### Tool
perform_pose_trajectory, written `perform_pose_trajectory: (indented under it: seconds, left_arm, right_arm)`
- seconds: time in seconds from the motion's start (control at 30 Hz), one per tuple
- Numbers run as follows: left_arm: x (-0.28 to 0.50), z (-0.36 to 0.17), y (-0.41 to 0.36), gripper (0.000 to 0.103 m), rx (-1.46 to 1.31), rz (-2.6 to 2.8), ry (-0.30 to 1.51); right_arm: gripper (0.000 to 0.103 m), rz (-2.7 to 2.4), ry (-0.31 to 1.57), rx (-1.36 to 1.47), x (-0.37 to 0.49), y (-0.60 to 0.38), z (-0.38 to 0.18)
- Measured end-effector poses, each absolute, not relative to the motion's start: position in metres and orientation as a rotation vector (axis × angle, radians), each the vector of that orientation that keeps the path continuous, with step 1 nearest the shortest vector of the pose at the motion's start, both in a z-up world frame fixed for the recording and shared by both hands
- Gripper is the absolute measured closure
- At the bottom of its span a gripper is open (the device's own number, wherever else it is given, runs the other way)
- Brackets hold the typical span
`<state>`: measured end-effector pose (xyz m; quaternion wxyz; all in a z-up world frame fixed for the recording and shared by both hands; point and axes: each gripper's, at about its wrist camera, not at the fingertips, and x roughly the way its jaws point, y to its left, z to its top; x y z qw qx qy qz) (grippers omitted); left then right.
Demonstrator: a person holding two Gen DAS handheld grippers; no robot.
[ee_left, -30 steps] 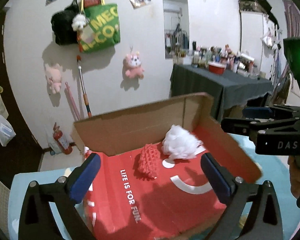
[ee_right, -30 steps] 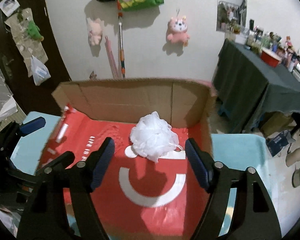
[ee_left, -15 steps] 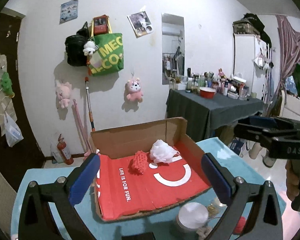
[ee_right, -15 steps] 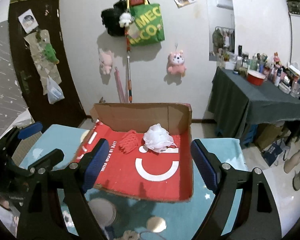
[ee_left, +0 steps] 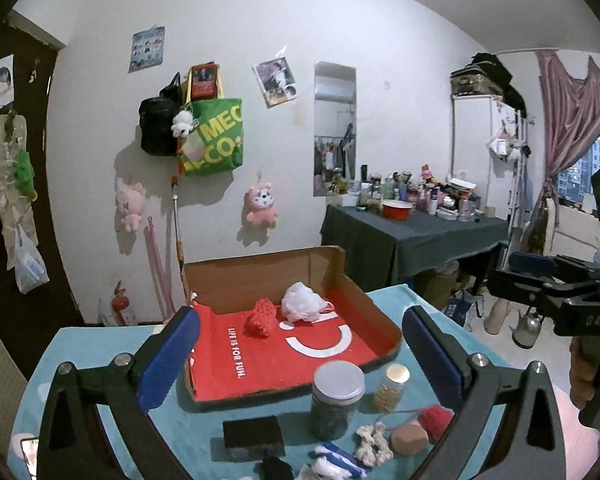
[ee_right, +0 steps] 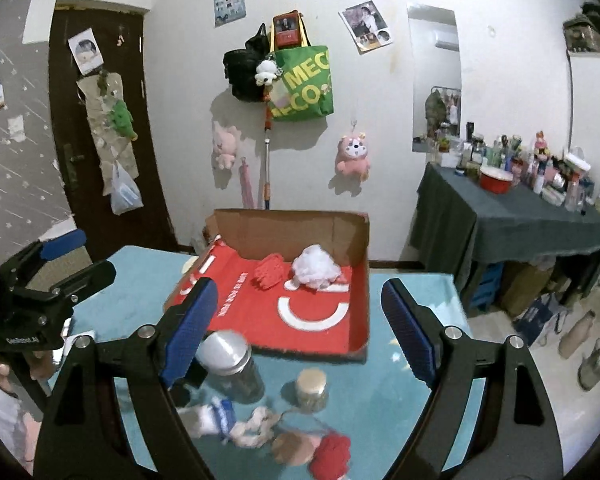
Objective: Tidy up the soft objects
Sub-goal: 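Withdraw both tools from the box back toward the table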
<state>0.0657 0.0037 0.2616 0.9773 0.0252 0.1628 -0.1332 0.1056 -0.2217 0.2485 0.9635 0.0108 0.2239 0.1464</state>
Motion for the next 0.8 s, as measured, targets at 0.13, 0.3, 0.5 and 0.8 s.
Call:
perform_pose_trajectory:
  seconds: [0.13, 0.3, 0.5, 0.8]
  left_arm:
    - [0.044, 0.246, 0.001, 0.0, 0.051, -0.275, 0.311]
    - [0.02, 0.216, -0.001, 0.0, 0.028, -0.272, 0.3]
    - [-0.002, 0.18, -0.004, 0.0, 0.008, -0.277, 0.3]
    - [-0.016, 0.133, -0.009, 0.0, 0.022, -0.209, 0.294]
  right_arm:
    - [0.011, 0.282, 0.411, 0.0, 0.077, -0.224, 0.236]
    - [0.011, 0.224, 0.354, -0.055, 0.044, -0.22, 0.212]
    - [0.011, 0.177, 0.335, -0.088, 0.012, -0.214, 0.17]
    - [0.011, 0.098, 0.29, -0.091, -0.012, -0.203, 0.116]
